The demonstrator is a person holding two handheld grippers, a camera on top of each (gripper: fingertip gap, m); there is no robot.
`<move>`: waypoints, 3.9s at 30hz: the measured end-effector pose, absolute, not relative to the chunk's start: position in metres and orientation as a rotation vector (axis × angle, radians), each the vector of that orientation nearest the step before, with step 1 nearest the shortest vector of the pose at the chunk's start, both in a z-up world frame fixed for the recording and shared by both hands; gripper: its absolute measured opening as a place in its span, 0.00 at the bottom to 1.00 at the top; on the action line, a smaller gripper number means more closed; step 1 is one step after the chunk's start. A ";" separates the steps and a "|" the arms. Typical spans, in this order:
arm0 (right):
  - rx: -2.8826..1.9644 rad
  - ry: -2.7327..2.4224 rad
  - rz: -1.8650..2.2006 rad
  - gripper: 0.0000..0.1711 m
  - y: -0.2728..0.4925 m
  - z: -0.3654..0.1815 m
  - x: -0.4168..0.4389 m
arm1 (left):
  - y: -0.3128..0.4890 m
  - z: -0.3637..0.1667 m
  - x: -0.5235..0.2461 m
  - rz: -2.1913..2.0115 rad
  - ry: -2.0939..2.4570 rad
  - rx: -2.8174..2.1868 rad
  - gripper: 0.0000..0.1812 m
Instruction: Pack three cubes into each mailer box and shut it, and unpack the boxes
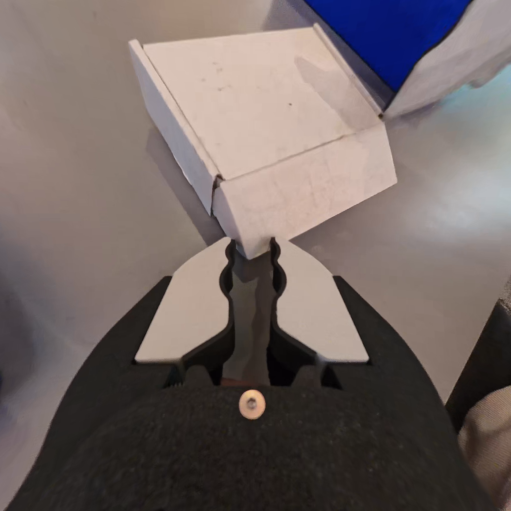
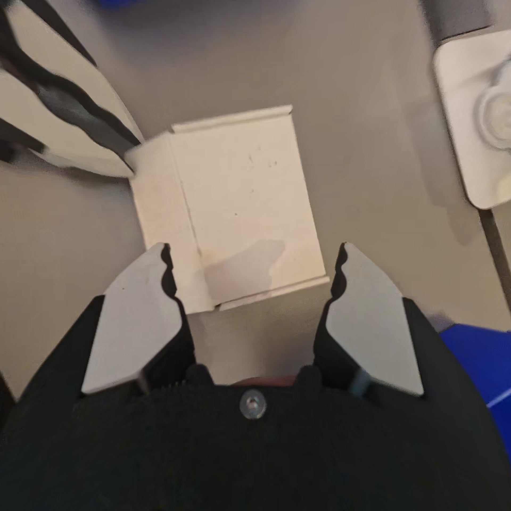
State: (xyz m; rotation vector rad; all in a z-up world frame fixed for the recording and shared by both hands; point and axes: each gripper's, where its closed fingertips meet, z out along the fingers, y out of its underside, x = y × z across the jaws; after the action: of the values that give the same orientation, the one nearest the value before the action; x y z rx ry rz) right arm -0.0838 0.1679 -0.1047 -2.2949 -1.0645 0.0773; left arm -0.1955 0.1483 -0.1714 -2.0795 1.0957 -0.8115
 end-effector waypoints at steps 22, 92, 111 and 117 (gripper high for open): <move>-2.139 -0.587 0.146 0.38 0.086 -0.130 -0.070 | 0.120 -0.099 -0.171 -1.132 1.165 -1.865 0.36; -2.119 0.026 0.193 0.01 0.115 -0.076 -0.014 | 0.108 -0.138 -0.135 -0.747 1.396 -1.692 0.36; -2.051 -0.023 0.115 0.01 0.115 -0.091 -0.011 | 0.109 -0.138 -0.133 -0.760 1.381 -1.699 0.36; -2.042 -0.289 0.065 0.18 0.100 -0.061 -0.025 | 0.108 -0.139 -0.134 -0.773 1.389 -1.696 0.36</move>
State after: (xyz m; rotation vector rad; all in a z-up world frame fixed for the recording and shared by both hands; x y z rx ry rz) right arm -0.0248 0.1005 -0.0609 -2.0422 -0.2891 0.0650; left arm -0.1339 0.1082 -0.1385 -1.6960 1.3891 -0.7728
